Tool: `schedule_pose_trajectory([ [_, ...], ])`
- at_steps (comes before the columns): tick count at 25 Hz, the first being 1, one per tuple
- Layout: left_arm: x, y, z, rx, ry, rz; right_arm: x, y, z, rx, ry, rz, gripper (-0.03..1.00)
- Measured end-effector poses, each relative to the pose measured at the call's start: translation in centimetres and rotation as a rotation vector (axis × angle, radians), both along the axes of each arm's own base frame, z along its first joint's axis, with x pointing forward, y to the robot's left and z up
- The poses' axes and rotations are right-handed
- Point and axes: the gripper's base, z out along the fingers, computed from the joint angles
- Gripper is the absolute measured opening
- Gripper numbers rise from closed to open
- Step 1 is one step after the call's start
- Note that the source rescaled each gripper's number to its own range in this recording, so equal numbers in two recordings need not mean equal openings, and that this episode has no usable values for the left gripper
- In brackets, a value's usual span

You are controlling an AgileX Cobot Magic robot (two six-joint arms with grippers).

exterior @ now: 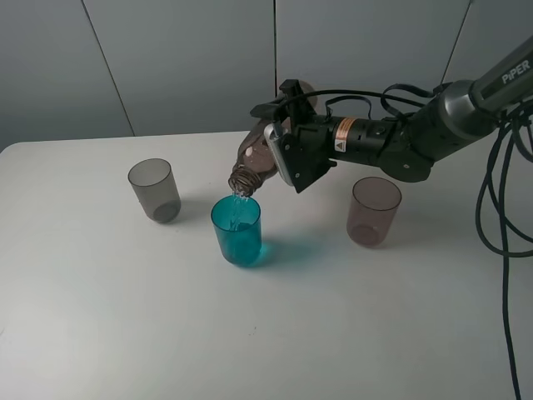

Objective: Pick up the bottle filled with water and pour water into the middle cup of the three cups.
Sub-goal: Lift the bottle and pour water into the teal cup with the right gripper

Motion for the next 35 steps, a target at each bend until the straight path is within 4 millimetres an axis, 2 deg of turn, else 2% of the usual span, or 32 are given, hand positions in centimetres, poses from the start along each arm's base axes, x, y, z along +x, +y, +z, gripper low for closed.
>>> schedule_pose_trajectory([
  [16,0.0,0.0,0.0,0.0,0.0,0.0,0.0,0.1,0.3,-0.023,-0.077,0.029,0.04],
  [35,0.0,0.0,0.0,0.005,0.0,-0.003,-0.3,0.6,1.8,0.053,-0.242,0.104,0.04],
])
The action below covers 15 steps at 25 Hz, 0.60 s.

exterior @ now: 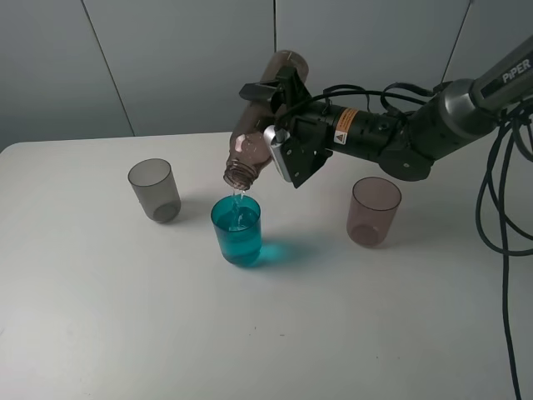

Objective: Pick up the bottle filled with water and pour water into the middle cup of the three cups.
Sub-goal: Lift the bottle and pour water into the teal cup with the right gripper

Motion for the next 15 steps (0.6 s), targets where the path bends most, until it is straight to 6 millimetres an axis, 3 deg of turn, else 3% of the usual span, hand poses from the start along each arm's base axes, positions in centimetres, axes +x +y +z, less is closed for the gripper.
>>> schedule_pose_trajectory([
  [15,0.0,0.0,0.0,-0.004,0.0,0.002,-0.53,0.57,0.35,0.004,-0.062,0.064,0.03],
])
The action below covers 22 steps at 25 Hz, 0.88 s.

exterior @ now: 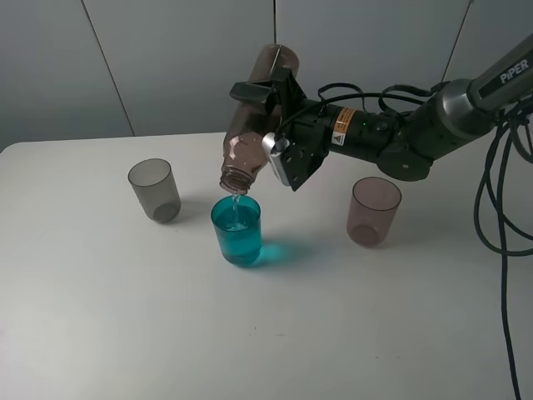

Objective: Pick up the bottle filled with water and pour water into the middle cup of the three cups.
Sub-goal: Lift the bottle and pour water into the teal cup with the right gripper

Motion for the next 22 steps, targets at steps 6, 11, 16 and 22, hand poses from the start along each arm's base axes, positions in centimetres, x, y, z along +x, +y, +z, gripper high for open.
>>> schedule_pose_trajectory([
  [6,0.0,0.0,0.0,0.0,0.0,0.0,-0.02,0.06,0.03,-0.003,-0.004,0.008,0.03],
  [11,0.0,0.0,0.0,0.0,0.0,0.0,-0.13,0.12,-0.02,0.038,0.078,0.017,0.03],
  [16,0.0,0.0,0.0,0.0,0.0,0.0,-0.03,0.06,-0.51,0.11,0.31,-0.019,0.03],
  [22,0.0,0.0,0.0,0.0,0.0,0.0,0.07,-0.04,-0.83,0.259,0.626,-0.07,0.03],
])
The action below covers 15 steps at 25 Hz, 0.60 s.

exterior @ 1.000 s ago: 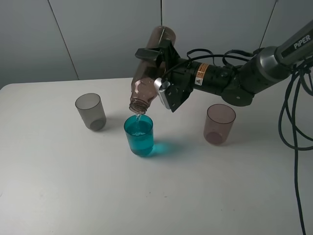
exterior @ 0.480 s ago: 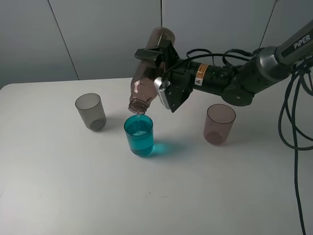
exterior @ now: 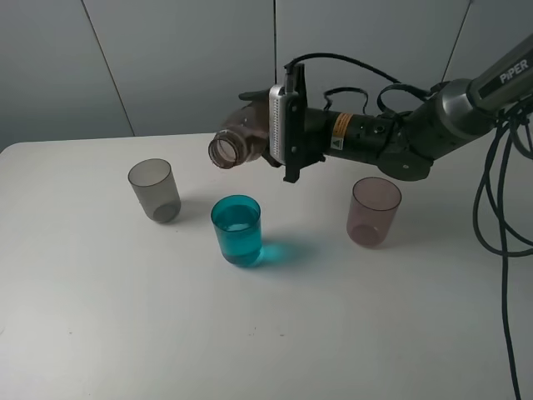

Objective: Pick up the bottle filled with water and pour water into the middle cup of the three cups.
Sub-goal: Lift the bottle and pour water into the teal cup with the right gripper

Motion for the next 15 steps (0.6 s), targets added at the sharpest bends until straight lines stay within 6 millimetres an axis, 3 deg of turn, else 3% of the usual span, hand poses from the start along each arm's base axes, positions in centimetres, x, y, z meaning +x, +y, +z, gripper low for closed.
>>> schedule_pose_trajectory([
  [8,0.0,0.0,0.0,0.0,0.0,0.0,0.0,-0.1,0.8,0.282,0.455,-0.076,0.03],
  [15,0.0,0.0,0.0,0.0,0.0,0.0,1.1,-2.3,2.3,0.537,0.769,-0.17,0.03],
])
